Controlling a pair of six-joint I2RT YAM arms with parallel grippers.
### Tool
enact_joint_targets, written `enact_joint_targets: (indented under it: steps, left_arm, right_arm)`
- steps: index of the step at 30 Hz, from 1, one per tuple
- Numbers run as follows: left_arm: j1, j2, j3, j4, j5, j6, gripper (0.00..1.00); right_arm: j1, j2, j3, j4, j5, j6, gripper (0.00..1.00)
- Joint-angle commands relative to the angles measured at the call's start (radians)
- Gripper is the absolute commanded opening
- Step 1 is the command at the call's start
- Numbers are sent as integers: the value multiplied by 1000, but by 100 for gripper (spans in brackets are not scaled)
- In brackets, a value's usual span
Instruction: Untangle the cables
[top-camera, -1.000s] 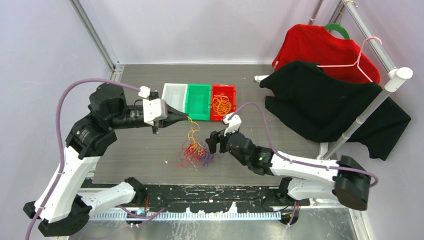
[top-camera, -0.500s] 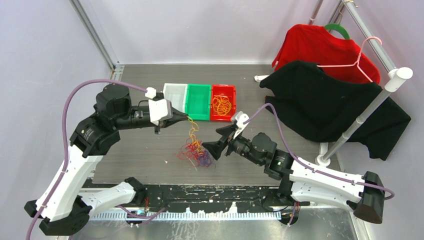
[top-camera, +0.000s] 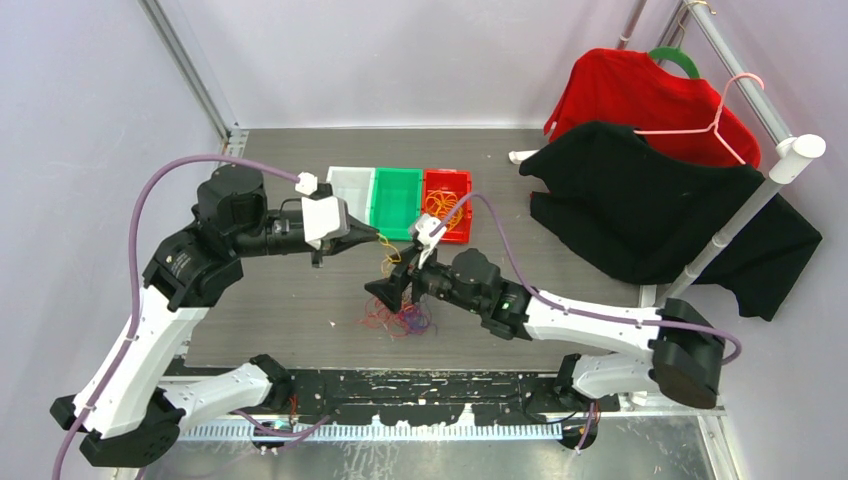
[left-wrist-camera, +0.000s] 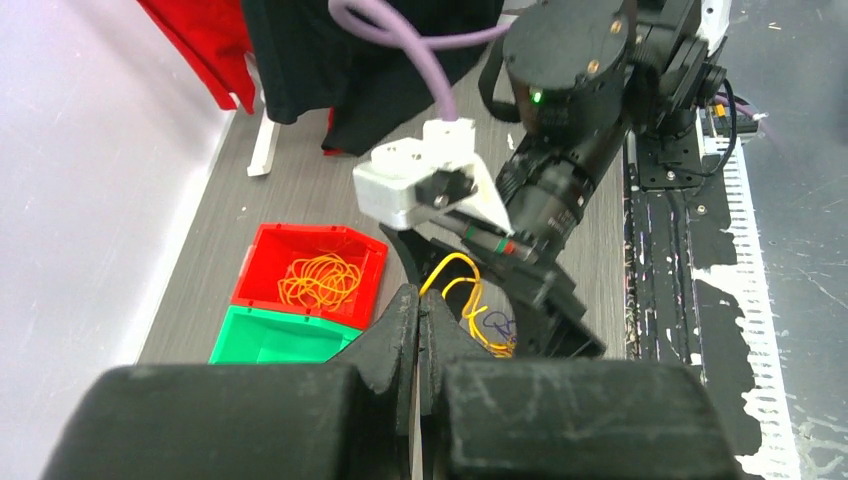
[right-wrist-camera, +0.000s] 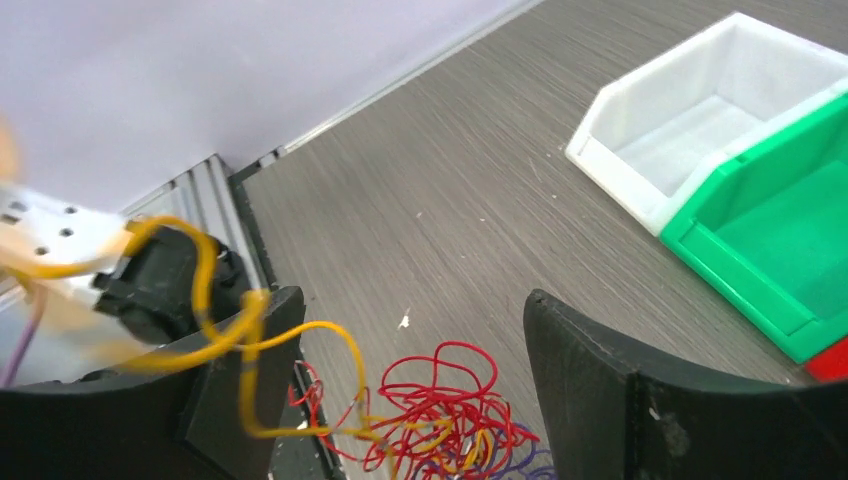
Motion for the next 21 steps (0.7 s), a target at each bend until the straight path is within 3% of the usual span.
enact_joint_targets:
  steps: [1,14,21]
  left_arm:
    - [-8,-7,78,26,17,-7,0]
    - [-8,43,329,86,3,-59,0]
    - [-9,76,426,120,-41,-49,0]
  right_arm:
    - [6,78,-4,215,129,29,83]
    - [6,232,-329,439,311,132,72]
    - [6,298,-411,497,300,189,74]
